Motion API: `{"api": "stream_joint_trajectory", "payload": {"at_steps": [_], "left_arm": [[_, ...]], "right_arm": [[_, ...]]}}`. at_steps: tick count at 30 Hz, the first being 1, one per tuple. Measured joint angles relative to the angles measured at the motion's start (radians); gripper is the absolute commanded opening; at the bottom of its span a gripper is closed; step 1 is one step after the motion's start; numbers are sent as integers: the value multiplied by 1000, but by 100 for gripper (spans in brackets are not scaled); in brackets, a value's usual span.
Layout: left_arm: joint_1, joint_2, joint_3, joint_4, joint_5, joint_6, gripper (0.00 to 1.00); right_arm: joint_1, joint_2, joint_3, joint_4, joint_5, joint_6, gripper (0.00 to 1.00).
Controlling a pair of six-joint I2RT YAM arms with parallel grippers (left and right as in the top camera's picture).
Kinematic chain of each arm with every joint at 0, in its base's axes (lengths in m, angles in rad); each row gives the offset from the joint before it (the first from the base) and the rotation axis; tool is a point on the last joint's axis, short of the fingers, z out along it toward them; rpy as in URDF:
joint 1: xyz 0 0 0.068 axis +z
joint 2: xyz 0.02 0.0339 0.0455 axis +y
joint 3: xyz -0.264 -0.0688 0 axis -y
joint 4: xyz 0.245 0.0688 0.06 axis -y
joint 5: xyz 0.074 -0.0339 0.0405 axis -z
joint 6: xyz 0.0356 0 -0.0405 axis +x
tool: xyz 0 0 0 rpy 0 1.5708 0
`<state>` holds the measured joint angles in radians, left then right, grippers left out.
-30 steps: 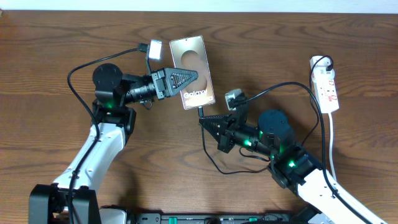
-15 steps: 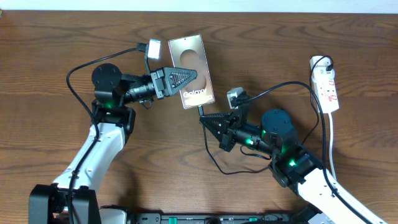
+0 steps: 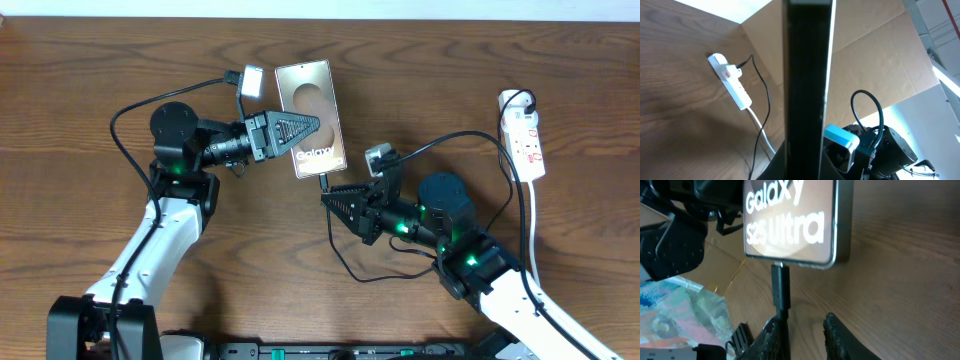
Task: Plug charger to phone and switch on socket
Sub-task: 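Open the right gripper, release the connector and withdraw right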
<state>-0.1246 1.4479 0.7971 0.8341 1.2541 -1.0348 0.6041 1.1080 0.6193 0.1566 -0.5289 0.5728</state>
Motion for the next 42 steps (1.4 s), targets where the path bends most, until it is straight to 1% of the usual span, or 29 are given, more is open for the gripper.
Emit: {"api": "stream_joint_trajectory", "payload": {"at_steps": [8, 9, 11, 16, 21, 25, 30, 33, 35, 38, 40, 41, 42], "left_arm": [[-1, 0, 0, 0, -25, 9, 7], [-1, 0, 0, 0, -28, 12, 8], [-1, 0, 0, 0, -31, 16, 7], [-1, 0, 0, -3, -34, 20, 7], [-1, 0, 0, -100, -81, 22, 8], [-1, 0, 0, -122, -117, 23, 7], [-1, 0, 0, -124, -134, 23, 8], [-1, 0, 0, -124, -135, 23, 7], [-1, 0, 0, -127, -136, 23, 8], [-5, 0, 0, -128, -138, 23, 7], [-11, 0, 0, -128, -139, 23, 7], [-15, 0, 0, -128, -139, 27, 7], [-18, 0, 0, -128, -138, 31, 7]], "right_arm": [[0, -13, 0, -5, -64, -7, 40], [0, -19, 0, -7, -70, -8, 45], [0, -40, 0, -28, -82, -19, 50], [0, -87, 1, -98, -66, -63, 57], [14, -94, 1, -137, 57, -92, 57], [85, -94, 1, -137, 172, -105, 50], [170, -93, 1, -123, 307, -110, 40], [204, -86, 1, -109, 386, -115, 32], [214, -70, 1, -95, 433, -114, 29], [216, -37, 1, -42, 478, -119, 19], [216, -22, 1, -19, 490, -118, 4], [216, -12, 2, -9, 496, -119, 1], [216, -4, 2, -2, 501, -116, 1]]}}
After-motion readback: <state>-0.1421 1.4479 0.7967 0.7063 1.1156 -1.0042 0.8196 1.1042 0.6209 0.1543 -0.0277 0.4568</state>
